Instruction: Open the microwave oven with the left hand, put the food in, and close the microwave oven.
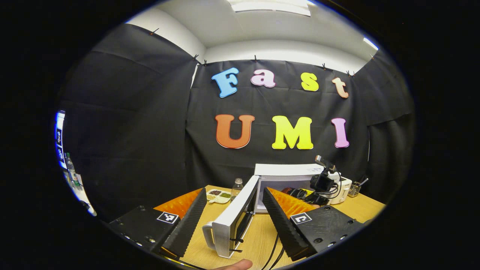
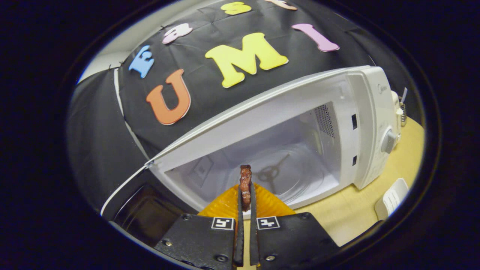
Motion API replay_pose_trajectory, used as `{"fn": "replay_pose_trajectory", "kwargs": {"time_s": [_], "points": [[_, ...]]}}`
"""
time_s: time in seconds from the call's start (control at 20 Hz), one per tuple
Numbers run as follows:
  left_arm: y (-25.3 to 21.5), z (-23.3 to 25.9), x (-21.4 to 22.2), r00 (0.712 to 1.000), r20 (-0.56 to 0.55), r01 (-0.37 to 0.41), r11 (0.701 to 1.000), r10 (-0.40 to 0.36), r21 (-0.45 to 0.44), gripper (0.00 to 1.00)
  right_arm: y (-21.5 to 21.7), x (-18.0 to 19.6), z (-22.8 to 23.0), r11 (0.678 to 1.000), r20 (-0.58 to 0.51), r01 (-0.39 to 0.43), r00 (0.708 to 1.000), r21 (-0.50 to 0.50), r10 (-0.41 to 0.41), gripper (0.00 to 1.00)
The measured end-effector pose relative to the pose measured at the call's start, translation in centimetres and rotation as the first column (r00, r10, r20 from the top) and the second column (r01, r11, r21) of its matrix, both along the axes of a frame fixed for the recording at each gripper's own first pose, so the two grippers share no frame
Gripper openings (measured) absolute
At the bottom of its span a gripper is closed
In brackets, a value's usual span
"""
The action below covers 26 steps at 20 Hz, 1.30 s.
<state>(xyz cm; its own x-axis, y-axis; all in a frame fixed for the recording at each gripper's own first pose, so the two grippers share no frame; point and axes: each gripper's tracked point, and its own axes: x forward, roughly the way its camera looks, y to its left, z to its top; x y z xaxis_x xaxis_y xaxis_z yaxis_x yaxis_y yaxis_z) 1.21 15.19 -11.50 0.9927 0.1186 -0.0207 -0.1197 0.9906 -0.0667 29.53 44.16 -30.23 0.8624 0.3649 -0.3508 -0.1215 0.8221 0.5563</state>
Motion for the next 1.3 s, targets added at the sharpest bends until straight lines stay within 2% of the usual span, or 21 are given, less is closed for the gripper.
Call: {"fn": "replay_pose_trajectory", "kwargs": {"time_s": [0.2,0.25,0.3,0.45,0.5,0.55,0.65,0.7,0.75,0.85,0.9,0.95,1.05,1.1,1.15,1.3], "points": [[0.5,-0.2,0.3,1.000,-0.005,0.001,1.000,-0.001,-0.005,0.92,0.8,3.7,-2.5,0.986,-0.099,0.138,0.987,0.097,-0.128,0.10],[0.1,-0.3,0.4,1.000,-0.006,0.017,1.000,-0.017,-0.017,0.82,0.8,4.1,-2.9,0.980,-0.108,0.157,0.983,0.118,-0.145,0.10],[-0.1,-0.3,0.5,1.000,-0.005,0.030,0.999,-0.031,-0.027,0.92,1.3,4.7,-3.0,0.980,-0.103,0.153,0.985,0.128,-0.141,0.10],[-0.2,-0.7,1.0,0.999,-0.007,0.041,0.999,-0.041,-0.034,0.92,1.7,5.0,-3.3,0.980,-0.095,0.161,0.984,0.119,-0.150,0.11],[-0.2,-0.9,1.2,0.999,-0.013,0.045,0.998,-0.045,-0.034,0.81,1.8,5.1,-3.3,0.980,-0.095,0.161,0.984,0.115,-0.150,0.12],[-0.4,-1.3,1.2,0.998,-0.025,0.053,0.998,-0.054,-0.040,0.92,1.9,5.1,-3.5,0.982,-0.088,0.160,0.985,0.101,-0.151,0.12],[-0.6,-1.6,1.1,0.997,-0.038,0.064,0.997,-0.066,-0.047,0.92,1.5,5.4,-4.1,0.985,-0.085,0.171,0.982,0.032,-0.168,0.15],[-0.5,-1.5,1.0,0.997,-0.037,0.065,0.997,-0.066,-0.047,0.93,1.0,5.4,-4.7,0.983,-0.078,0.181,0.980,-0.039,-0.183,0.17],[-0.3,-1.4,0.7,0.997,-0.033,0.064,0.997,-0.065,-0.045,0.92,0.3,5.5,-4.7,0.977,-0.059,0.189,0.979,-0.104,-0.195,0.40],[-0.1,-1.4,0.2,0.997,-0.035,0.062,0.997,-0.064,-0.041,0.92,-0.6,4.9,-3.4,0.970,0.020,0.182,0.983,-0.161,-0.181,0.87],[0.3,-1.5,0.0,0.998,-0.036,0.055,0.998,-0.056,-0.039,0.92,-0.8,4.4,-3.0,0.968,0.038,0.165,0.986,-0.188,-0.161,0.91],[0.6,-1.7,-0.3,0.998,-0.039,0.048,0.998,-0.049,-0.038,0.92,-0.9,3.7,-2.7,0.969,0.053,0.151,0.988,-0.196,-0.143,0.99],[1.2,-2.2,-1.0,0.998,-0.049,0.033,0.999,-0.035,-0.043,0.92,-1.5,2.1,-1.5,0.975,0.066,0.131,0.990,-0.178,-0.121,0.99],[1.4,-2.2,-1.1,0.998,-0.054,0.029,0.999,-0.031,-0.044,0.92,-1.7,1.2,-0.8,0.979,0.070,0.112,0.992,-0.169,-0.101,0.89],[1.6,-2.4,-1.4,0.998,-0.060,0.021,0.999,-0.024,-0.045,0.92,-1.9,0.2,-0.2,0.981,0.078,0.098,0.993,-0.165,-0.086,0.99],[3.0,-3.2,-2.1,0.997,-0.078,-0.013,0.999,0.009,-0.045,0.92,-3.8,-3.0,2.4,0.981,0.129,0.072,0.990,-0.182,-0.049,0.99]]}}
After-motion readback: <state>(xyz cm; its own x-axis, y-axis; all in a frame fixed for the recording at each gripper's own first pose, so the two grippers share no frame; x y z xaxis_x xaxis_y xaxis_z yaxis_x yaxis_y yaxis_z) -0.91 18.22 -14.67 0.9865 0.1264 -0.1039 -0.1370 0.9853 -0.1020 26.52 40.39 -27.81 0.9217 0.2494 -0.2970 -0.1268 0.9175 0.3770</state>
